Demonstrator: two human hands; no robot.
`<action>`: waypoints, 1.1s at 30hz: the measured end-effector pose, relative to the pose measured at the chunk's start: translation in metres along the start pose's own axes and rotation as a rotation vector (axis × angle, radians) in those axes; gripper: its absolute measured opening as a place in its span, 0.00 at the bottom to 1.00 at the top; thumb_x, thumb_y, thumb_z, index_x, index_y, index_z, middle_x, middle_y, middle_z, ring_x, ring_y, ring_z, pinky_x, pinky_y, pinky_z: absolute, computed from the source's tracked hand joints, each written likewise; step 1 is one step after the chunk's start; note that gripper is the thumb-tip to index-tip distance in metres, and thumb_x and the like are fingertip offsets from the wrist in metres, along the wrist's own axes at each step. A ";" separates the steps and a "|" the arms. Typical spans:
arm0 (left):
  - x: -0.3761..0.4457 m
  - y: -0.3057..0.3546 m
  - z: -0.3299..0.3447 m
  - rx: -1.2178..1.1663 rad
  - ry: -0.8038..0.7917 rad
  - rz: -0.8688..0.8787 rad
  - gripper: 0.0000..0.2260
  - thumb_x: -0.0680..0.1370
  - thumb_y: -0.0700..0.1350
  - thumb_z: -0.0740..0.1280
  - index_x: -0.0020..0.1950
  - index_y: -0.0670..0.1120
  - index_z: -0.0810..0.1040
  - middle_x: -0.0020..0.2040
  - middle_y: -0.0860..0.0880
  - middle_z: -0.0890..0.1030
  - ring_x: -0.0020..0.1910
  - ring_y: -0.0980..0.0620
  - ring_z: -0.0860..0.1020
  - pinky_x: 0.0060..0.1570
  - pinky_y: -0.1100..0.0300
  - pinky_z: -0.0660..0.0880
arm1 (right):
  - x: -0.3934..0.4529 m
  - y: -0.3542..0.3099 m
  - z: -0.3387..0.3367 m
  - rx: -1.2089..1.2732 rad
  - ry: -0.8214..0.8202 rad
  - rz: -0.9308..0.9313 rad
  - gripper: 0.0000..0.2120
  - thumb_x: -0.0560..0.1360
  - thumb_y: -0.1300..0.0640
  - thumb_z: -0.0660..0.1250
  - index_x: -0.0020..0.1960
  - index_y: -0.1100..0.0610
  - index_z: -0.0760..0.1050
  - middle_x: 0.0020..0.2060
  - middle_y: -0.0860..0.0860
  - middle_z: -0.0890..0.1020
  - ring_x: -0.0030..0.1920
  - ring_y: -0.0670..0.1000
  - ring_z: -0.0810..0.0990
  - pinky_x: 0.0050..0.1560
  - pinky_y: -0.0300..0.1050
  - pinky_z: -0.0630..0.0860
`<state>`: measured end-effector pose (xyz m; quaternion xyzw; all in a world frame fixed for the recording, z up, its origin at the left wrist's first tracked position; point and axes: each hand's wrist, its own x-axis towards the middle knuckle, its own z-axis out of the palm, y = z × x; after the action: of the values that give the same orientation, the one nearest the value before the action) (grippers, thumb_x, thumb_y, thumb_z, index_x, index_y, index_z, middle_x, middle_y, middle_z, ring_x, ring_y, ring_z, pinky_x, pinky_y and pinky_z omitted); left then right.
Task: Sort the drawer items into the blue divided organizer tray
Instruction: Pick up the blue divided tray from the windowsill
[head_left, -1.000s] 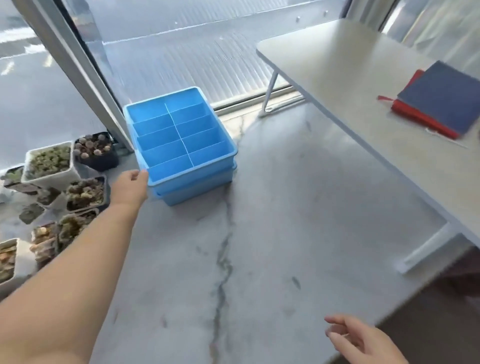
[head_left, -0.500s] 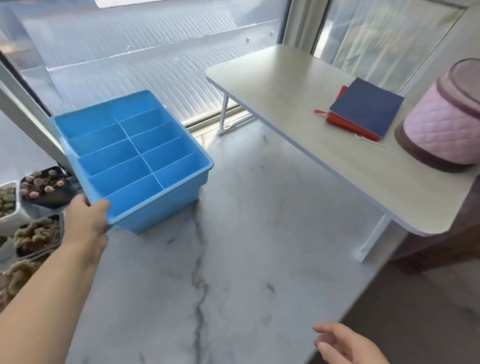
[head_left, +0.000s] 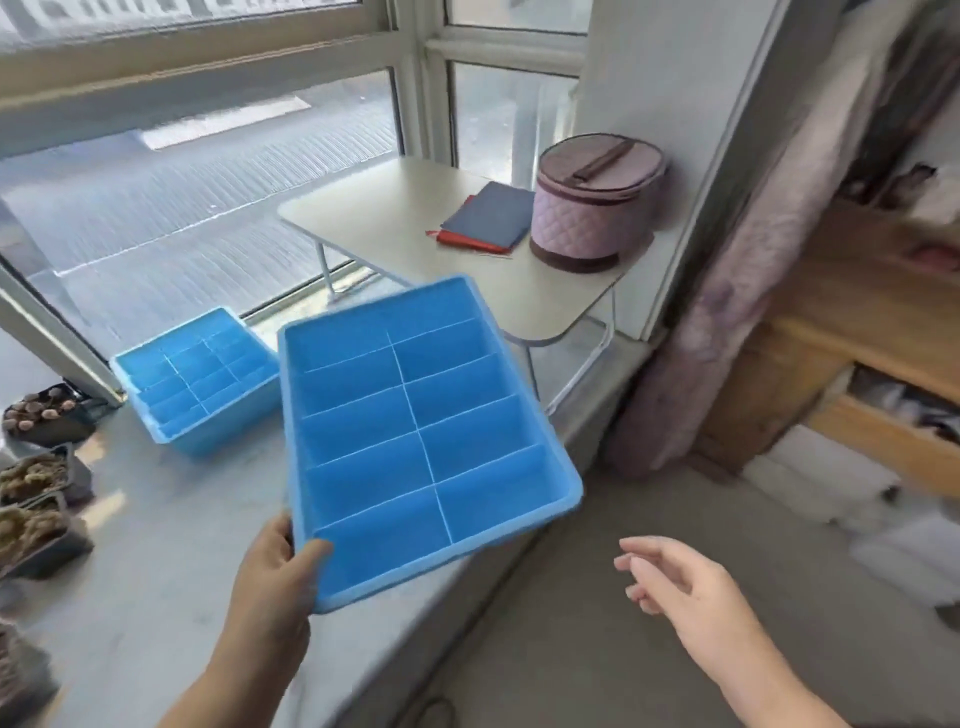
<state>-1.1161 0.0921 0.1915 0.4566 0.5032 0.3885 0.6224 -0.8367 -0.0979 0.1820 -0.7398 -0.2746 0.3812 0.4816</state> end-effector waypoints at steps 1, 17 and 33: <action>-0.018 -0.001 0.017 0.024 -0.045 0.006 0.17 0.67 0.30 0.62 0.55 0.37 0.77 0.49 0.37 0.83 0.45 0.38 0.82 0.46 0.44 0.79 | -0.014 0.007 -0.023 0.059 0.039 0.019 0.08 0.77 0.63 0.65 0.48 0.54 0.81 0.42 0.53 0.85 0.36 0.46 0.82 0.40 0.38 0.78; -0.080 -0.037 0.358 0.469 -0.772 0.002 0.07 0.69 0.42 0.70 0.43 0.43 0.74 0.36 0.47 0.79 0.32 0.52 0.78 0.27 0.62 0.72 | -0.068 0.090 -0.286 0.388 0.499 0.273 0.06 0.76 0.63 0.66 0.46 0.65 0.71 0.37 0.55 0.82 0.37 0.52 0.81 0.37 0.44 0.74; -0.097 -0.093 0.688 0.531 -1.258 -0.277 0.12 0.78 0.52 0.64 0.52 0.44 0.78 0.51 0.48 0.84 0.48 0.53 0.83 0.49 0.55 0.80 | 0.041 0.106 -0.434 1.094 0.995 0.159 0.08 0.77 0.64 0.63 0.55 0.57 0.75 0.52 0.51 0.83 0.53 0.50 0.82 0.55 0.52 0.77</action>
<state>-0.4576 -0.1478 0.1813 0.6633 0.1785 -0.1690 0.7069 -0.4499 -0.3255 0.1791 -0.4972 0.2593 0.1171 0.8197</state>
